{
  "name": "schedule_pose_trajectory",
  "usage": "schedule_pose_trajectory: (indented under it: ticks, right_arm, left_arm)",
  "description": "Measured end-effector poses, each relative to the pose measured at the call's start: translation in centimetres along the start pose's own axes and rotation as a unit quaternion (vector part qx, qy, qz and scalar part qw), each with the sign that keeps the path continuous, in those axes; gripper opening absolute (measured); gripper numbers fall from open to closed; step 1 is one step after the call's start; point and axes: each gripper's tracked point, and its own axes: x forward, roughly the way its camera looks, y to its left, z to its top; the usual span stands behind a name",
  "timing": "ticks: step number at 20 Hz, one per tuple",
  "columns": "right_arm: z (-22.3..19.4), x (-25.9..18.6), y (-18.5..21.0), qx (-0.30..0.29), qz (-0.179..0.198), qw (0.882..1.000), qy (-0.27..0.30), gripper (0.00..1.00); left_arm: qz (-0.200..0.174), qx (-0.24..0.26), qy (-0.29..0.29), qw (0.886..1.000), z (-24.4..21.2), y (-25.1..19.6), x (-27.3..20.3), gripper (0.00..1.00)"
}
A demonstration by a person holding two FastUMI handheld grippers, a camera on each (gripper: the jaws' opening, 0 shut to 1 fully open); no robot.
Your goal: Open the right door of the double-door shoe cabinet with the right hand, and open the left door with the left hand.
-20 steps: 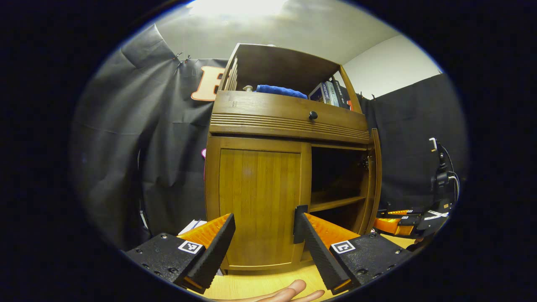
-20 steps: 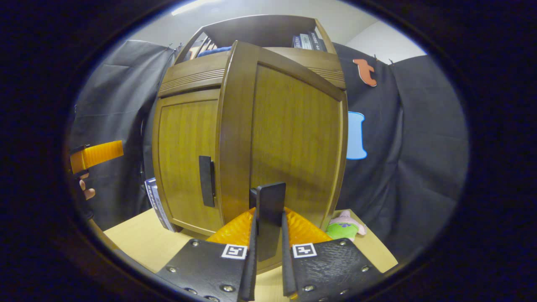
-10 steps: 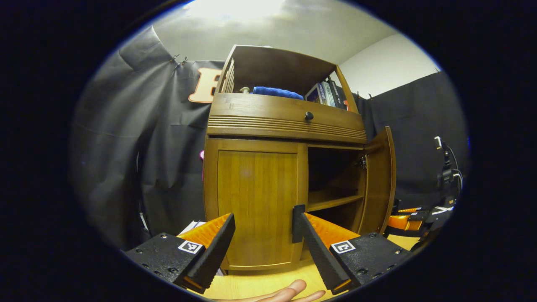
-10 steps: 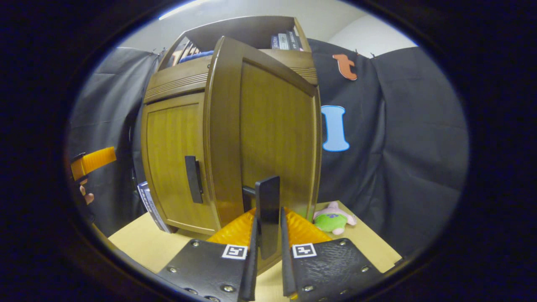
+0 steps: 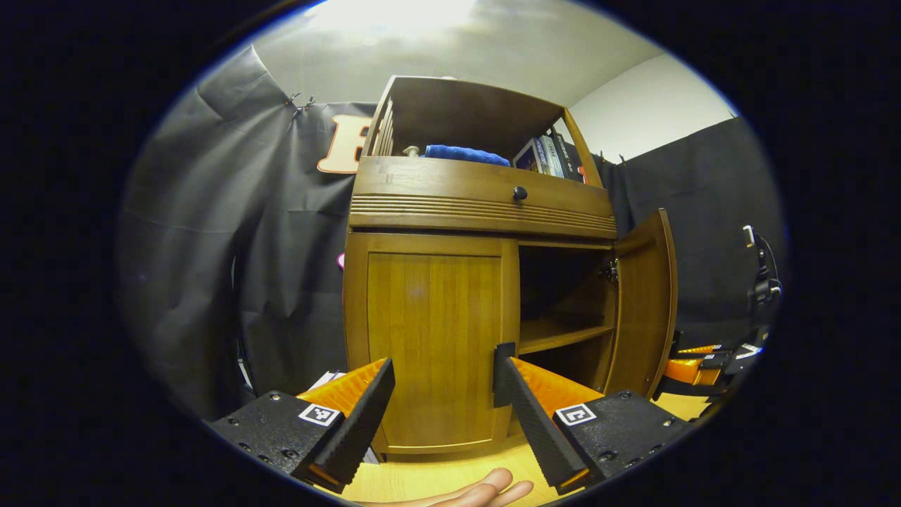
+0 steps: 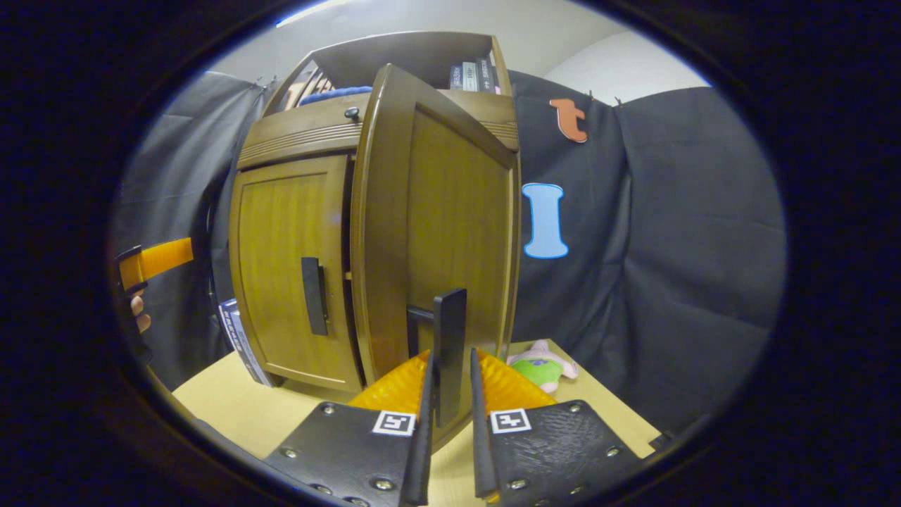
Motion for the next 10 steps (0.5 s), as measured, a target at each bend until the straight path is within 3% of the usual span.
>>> schedule_pose_trajectory:
  ticks: [3,4,9,10]
  right_arm:
    - [0.1,-0.2,-0.7,-0.007,-0.011,1.0,-0.001,0.25]
    - [0.0,-0.4,-1.2,-0.005,-0.018,1.0,-0.001,0.25]
    - [0.0,-1.0,-6.1,-0.01,-0.103,0.995,-0.01,0.25]
    - [0.2,-1.0,-7.6,-0.017,-0.122,0.992,-0.013,0.25]
  left_arm:
    - [0.002,0.003,0.001,1.0,-0.1,0.2,0.0,0.95]
    - [0.002,0.003,0.0,1.0,0.1,0.2,-0.1,0.92]
    - [0.0,0.004,-0.004,1.0,0.2,0.1,-0.3,0.95]
    - [0.0,0.005,-0.004,1.0,0.3,0.1,-0.3,0.92]
